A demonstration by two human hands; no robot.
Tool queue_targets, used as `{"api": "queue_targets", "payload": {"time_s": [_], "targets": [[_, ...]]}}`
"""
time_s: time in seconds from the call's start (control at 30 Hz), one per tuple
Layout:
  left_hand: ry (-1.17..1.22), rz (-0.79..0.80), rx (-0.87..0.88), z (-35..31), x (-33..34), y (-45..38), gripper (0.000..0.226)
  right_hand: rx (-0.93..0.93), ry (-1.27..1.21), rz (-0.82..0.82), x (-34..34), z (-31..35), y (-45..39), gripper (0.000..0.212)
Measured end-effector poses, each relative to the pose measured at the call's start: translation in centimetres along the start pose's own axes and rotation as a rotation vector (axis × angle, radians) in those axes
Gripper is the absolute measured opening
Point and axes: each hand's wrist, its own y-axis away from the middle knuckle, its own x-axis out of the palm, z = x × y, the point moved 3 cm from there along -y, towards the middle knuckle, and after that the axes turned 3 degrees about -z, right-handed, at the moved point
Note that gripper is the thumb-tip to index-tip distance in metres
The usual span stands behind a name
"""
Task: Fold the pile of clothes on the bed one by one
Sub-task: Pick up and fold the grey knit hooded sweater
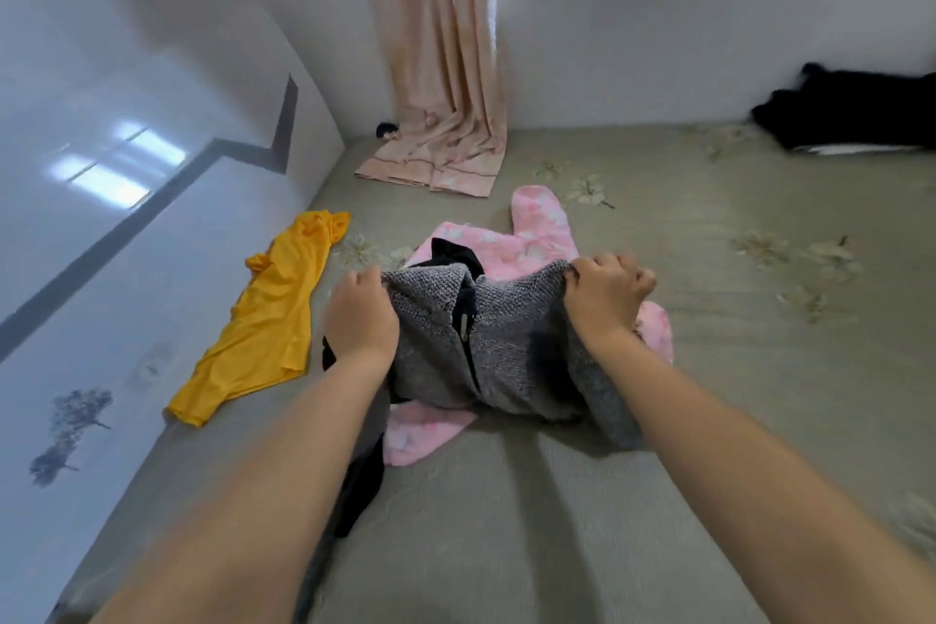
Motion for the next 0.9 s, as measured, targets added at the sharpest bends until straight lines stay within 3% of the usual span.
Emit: {"api": "queue_targets", "payload": {"time_s": [0.1,0.27,0.57,0.73,0.9], "targets": [[0.023,-0.102,0.064,-3.0,-3.0,-0.8,0.021,-0.107,-0.005,-0.165,-5.7,1.4,-2.4,0.025],[0.07,-0.276,0.163,-7.1,-11.1,-1.3,0.026,-0.131,-0.154,-0.477,-17.0,2.4,-3.6,0.018],[0.348,-0.534,0.32,-12.4,-25.0,5.4,0.026,0.023,-0.321,-0.751,-34.2,1.8,2.2,0.026],[0.413,-0.652,0.513,-13.2,-29.9,12.2,0.015,-0.242,-0.034,-0.834,-42.5,-1.7,9.1,0.023],[0.414,-0.653,0.666,-14.8,-31.4,16.3,0.02,-0.507,0.295,-0.882,-48.1,-4.6,15.0,0.004]]}}
